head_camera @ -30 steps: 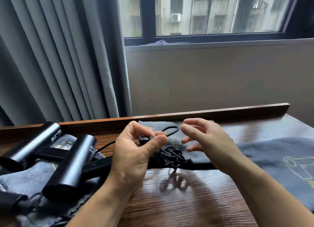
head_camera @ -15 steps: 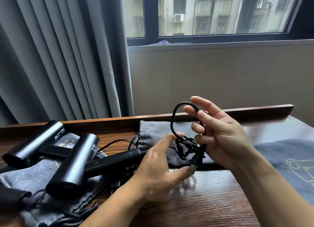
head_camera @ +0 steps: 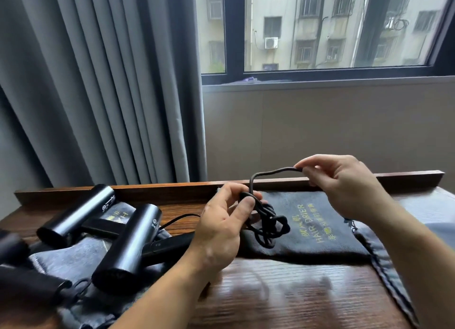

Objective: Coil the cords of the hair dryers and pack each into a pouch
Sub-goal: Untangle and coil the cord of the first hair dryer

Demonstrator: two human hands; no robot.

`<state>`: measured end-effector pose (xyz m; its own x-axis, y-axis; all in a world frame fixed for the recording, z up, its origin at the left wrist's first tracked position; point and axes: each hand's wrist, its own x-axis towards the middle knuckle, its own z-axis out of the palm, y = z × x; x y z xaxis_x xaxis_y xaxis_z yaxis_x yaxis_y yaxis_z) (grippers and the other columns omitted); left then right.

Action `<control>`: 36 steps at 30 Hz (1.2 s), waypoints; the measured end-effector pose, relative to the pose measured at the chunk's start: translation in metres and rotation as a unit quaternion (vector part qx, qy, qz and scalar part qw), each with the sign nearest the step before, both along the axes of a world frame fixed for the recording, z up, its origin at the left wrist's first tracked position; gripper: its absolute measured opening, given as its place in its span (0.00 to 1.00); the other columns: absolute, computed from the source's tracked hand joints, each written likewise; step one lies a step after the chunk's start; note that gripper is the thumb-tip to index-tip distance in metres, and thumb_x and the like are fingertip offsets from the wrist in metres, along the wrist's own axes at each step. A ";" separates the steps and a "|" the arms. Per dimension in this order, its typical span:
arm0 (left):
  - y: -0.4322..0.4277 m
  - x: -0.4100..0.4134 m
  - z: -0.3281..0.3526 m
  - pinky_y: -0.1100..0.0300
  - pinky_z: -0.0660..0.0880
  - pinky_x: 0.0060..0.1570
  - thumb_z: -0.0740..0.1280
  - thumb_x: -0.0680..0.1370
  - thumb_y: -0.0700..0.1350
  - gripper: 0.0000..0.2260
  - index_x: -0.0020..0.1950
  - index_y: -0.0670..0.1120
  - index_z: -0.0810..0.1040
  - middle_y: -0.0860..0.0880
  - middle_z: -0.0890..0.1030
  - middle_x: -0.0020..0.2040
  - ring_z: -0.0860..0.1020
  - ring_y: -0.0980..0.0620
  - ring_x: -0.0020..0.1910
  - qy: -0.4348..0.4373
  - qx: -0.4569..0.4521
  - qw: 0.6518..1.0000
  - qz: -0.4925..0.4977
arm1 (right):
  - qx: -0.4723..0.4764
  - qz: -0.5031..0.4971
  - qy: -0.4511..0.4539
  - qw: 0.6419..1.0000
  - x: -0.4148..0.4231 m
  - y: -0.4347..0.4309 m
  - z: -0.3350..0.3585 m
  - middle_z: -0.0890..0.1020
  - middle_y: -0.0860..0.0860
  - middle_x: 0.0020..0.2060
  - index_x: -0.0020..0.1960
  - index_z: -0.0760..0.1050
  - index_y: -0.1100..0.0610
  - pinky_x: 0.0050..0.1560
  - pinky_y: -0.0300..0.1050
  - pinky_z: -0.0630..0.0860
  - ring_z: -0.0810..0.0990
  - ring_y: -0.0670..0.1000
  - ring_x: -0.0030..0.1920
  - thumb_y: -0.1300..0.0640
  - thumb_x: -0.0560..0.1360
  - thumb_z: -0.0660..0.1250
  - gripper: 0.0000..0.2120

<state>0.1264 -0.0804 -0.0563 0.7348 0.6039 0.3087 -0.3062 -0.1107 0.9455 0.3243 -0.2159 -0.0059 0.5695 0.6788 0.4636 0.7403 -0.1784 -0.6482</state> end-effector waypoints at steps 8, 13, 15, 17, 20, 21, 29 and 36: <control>0.013 -0.005 0.005 0.55 0.80 0.41 0.65 0.82 0.36 0.06 0.58 0.41 0.75 0.43 0.85 0.46 0.83 0.51 0.42 0.093 -0.090 0.985 -0.110 | -0.096 0.052 -0.103 0.989 0.005 0.011 -0.011 0.78 0.44 0.43 0.51 0.81 0.36 0.45 0.40 0.67 0.75 0.40 0.46 0.55 0.82 0.64 0.13; 0.015 -0.002 -0.002 0.48 0.82 0.47 0.76 0.74 0.39 0.10 0.51 0.43 0.78 0.37 0.83 0.52 0.84 0.40 0.47 0.099 -0.048 0.987 -0.115 | -0.129 0.075 -0.128 0.980 0.015 0.020 -0.012 0.77 0.39 0.46 0.46 0.81 0.35 0.56 0.50 0.70 0.73 0.44 0.51 0.54 0.82 0.65 0.14; 0.015 0.001 -0.002 0.46 0.81 0.48 0.77 0.72 0.40 0.13 0.51 0.43 0.77 0.36 0.83 0.53 0.84 0.38 0.47 0.092 -0.058 0.989 -0.102 | -0.149 0.092 -0.146 0.974 0.013 0.024 -0.016 0.77 0.39 0.47 0.48 0.81 0.36 0.58 0.52 0.70 0.73 0.47 0.52 0.53 0.82 0.64 0.13; 0.017 0.003 0.000 0.50 0.81 0.45 0.77 0.73 0.39 0.16 0.55 0.42 0.73 0.33 0.82 0.54 0.84 0.41 0.46 0.085 -0.087 0.989 -0.086 | -0.127 0.098 -0.140 0.977 0.011 0.025 -0.019 0.77 0.40 0.47 0.49 0.81 0.38 0.56 0.50 0.70 0.73 0.47 0.52 0.53 0.82 0.64 0.12; 0.016 0.005 0.002 0.57 0.81 0.41 0.72 0.76 0.35 0.12 0.57 0.39 0.73 0.39 0.82 0.47 0.83 0.46 0.42 0.094 -0.065 0.991 -0.071 | -0.041 0.073 -0.118 0.989 0.008 0.026 -0.021 0.77 0.43 0.46 0.49 0.82 0.41 0.50 0.46 0.69 0.74 0.47 0.50 0.54 0.82 0.63 0.12; 0.015 0.005 0.001 0.57 0.81 0.40 0.72 0.77 0.35 0.10 0.56 0.39 0.74 0.41 0.83 0.45 0.83 0.47 0.40 0.095 -0.051 0.992 -0.063 | -0.025 0.067 -0.120 0.990 0.007 0.027 -0.021 0.78 0.45 0.45 0.49 0.83 0.42 0.49 0.47 0.70 0.74 0.48 0.49 0.55 0.82 0.63 0.12; 0.005 0.014 -0.013 0.49 0.82 0.44 0.75 0.70 0.46 0.05 0.39 0.47 0.80 0.34 0.84 0.50 0.83 0.40 0.43 0.098 -0.033 0.993 -0.063 | -0.001 0.081 -0.099 0.992 0.002 0.038 -0.030 0.78 0.45 0.47 0.48 0.83 0.42 0.51 0.47 0.72 0.76 0.48 0.49 0.55 0.83 0.63 0.12; 0.000 0.018 -0.016 0.53 0.82 0.45 0.72 0.74 0.44 0.08 0.45 0.40 0.76 0.37 0.86 0.48 0.84 0.45 0.42 0.083 -0.026 0.995 -0.054 | -0.056 0.205 -0.139 0.967 -0.015 0.051 -0.041 0.77 0.40 0.46 0.50 0.83 0.43 0.52 0.42 0.72 0.74 0.47 0.50 0.50 0.81 0.61 0.11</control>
